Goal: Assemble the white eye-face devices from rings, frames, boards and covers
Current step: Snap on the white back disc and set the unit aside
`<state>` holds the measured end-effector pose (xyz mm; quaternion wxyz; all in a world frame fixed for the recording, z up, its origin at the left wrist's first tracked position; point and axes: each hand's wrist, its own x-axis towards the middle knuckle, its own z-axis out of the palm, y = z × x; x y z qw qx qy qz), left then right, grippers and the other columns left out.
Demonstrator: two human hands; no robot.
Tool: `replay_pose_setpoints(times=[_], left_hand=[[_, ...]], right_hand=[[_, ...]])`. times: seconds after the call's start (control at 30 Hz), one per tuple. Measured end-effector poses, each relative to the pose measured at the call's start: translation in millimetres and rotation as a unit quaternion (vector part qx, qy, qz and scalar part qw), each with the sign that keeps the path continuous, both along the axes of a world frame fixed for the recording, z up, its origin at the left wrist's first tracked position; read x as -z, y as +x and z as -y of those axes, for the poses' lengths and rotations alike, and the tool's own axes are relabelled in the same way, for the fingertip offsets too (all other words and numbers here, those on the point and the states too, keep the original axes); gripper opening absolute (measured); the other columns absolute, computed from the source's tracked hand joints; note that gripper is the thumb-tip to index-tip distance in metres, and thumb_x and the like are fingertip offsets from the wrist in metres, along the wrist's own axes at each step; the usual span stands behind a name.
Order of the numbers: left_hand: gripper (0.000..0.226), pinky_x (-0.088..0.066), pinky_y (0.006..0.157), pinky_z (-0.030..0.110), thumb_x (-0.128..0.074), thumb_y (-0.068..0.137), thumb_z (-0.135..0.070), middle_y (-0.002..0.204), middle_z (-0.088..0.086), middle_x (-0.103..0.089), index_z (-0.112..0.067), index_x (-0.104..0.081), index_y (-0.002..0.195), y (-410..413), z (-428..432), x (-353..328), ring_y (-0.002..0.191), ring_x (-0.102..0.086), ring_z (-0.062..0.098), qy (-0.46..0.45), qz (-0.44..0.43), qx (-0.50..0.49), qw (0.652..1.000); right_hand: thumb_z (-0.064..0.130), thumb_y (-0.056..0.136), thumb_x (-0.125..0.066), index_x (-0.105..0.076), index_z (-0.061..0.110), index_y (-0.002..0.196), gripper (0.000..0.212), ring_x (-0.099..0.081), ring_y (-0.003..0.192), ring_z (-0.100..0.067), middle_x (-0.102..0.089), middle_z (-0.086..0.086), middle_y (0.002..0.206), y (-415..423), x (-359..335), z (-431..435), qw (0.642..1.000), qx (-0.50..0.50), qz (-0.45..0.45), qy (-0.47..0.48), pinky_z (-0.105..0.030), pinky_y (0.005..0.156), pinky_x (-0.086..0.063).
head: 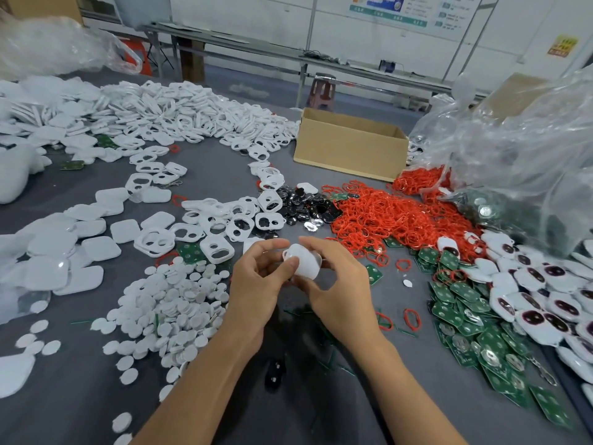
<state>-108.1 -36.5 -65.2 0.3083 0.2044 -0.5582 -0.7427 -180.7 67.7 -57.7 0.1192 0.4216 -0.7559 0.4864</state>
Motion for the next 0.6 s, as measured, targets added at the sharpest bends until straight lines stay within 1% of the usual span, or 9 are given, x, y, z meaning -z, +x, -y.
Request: replay_pose_setpoints(times=[0.07, 0.13, 0.2, 0.23, 0.3, 0.4, 0.47, 0.53, 0.6], left_hand=[[0.024, -0.051, 0.067, 0.019, -0.068, 0.085, 0.002, 0.092, 0.012, -0.07, -0.017, -0.068, 0.1, 0.2, 0.7, 0.5, 0.079, -0.063, 0.013, -0.014, 0.001, -0.004, 1.0], [0.024, -0.05, 0.066, 0.016, -0.069, 0.084, 0.0, 0.088, 0.006, -0.07, -0.019, -0.069, 0.098, -0.2, 1.7, 1.5, 0.077, -0.063, 0.009, -0.024, 0.003, -0.007, 1.0], [0.015, -0.05, 0.062, 0.014, -0.072, 0.083, -0.01, 0.086, 0.006, -0.071, -0.018, -0.07, 0.095, -1.1, 1.1, -0.1, 0.072, -0.063, 0.009, 0.0, -0.008, -0.004, 1.0], [0.013, -0.05, 0.061, 0.015, -0.073, 0.081, -0.018, 0.085, 0.006, -0.072, -0.017, -0.071, 0.094, -0.7, 0.6, -1.2, 0.069, -0.065, 0.009, 0.016, -0.016, 0.001, 1.0], [0.021, -0.055, 0.063, 0.019, -0.072, 0.077, -0.029, 0.085, 0.005, -0.075, -0.016, -0.072, 0.093, -0.9, -0.9, -2.6, 0.071, -0.068, 0.011, 0.04, -0.015, 0.021, 0.999], [0.022, -0.058, 0.068, 0.025, -0.07, 0.085, -0.012, 0.088, 0.0, -0.076, -0.011, -0.069, 0.107, -3.0, -1.2, -0.3, 0.077, -0.07, 0.009, 0.058, 0.02, 0.068, 0.996], [0.028, -0.056, 0.064, 0.023, -0.069, 0.085, -0.002, 0.083, -0.003, -0.075, -0.009, -0.067, 0.113, -3.2, -1.9, 2.0, 0.072, -0.068, 0.008, 0.057, 0.041, 0.093, 0.993], [0.032, -0.057, 0.063, 0.024, -0.07, 0.083, 0.003, 0.083, -0.001, -0.075, -0.01, -0.067, 0.111, -2.6, -3.7, 3.9, 0.071, -0.068, 0.01, 0.037, 0.055, 0.117, 0.991], [0.029, -0.055, 0.061, 0.022, -0.07, 0.08, 0.009, 0.077, -0.005, -0.074, -0.011, -0.07, 0.101, -4.1, -8.2, 4.4, 0.068, -0.067, 0.007, -0.026, 0.077, 0.14, 0.987]], right_hand=[[-0.001, 0.071, -0.077, -0.066, 0.013, 0.113, 0.045, -0.053, 0.094, 0.009, -0.061, 0.013, 0.101, -0.7, -0.4, -0.3, 1.0, -0.006, -0.012, 0.004, -0.012, 0.082, -0.045], [-0.003, 0.074, -0.073, -0.068, 0.013, 0.109, 0.039, -0.057, 0.094, 0.003, -0.062, 0.01, 0.1, -1.7, -0.7, -0.8, 1.0, -0.011, -0.003, 0.006, -0.021, 0.083, -0.05], [-0.01, 0.072, -0.069, -0.069, 0.013, 0.097, 0.034, -0.061, 0.089, -0.008, -0.063, 0.008, 0.094, -3.8, -2.0, -1.9, 1.0, -0.003, 0.01, -0.005, -0.033, 0.079, -0.053], [-0.014, 0.069, -0.068, -0.068, 0.013, 0.09, 0.034, -0.061, 0.086, -0.009, -0.063, 0.007, 0.09, -4.9, -2.9, -2.6, 1.0, 0.001, 0.002, -0.015, -0.035, 0.077, -0.053], [-0.019, 0.064, -0.065, -0.067, 0.01, 0.082, 0.035, -0.061, 0.085, -0.009, -0.063, 0.005, 0.087, -6.0, -4.9, -4.1, 0.999, -0.001, -0.025, -0.03, -0.035, 0.076, -0.053], [-0.022, 0.061, -0.053, -0.067, 0.013, 0.072, 0.039, -0.065, 0.086, -0.012, -0.067, 0.003, 0.083, -3.0, -11.6, -6.8, 0.999, -0.024, -0.028, -0.023, -0.033, 0.076, -0.053], [-0.019, 0.058, -0.045, -0.067, 0.022, 0.068, 0.047, -0.068, 0.086, -0.01, -0.069, 0.008, 0.078, -1.6, -21.7, -8.9, 0.999, -0.013, 0.022, -0.02, -0.027, 0.077, -0.054], [-0.019, 0.059, -0.043, -0.069, 0.023, 0.07, 0.05, -0.067, 0.082, -0.008, -0.07, 0.009, 0.076, -0.1, -34.9, -8.8, 0.998, 0.019, 0.046, -0.024, -0.018, 0.074, -0.05], [-0.017, 0.063, -0.045, -0.069, 0.023, 0.072, 0.048, -0.064, 0.075, -0.007, -0.07, 0.009, 0.076, 6.2, -50.0, -1.5, 0.999, 0.026, 0.035, 0.004, -0.015, 0.069, -0.047]])
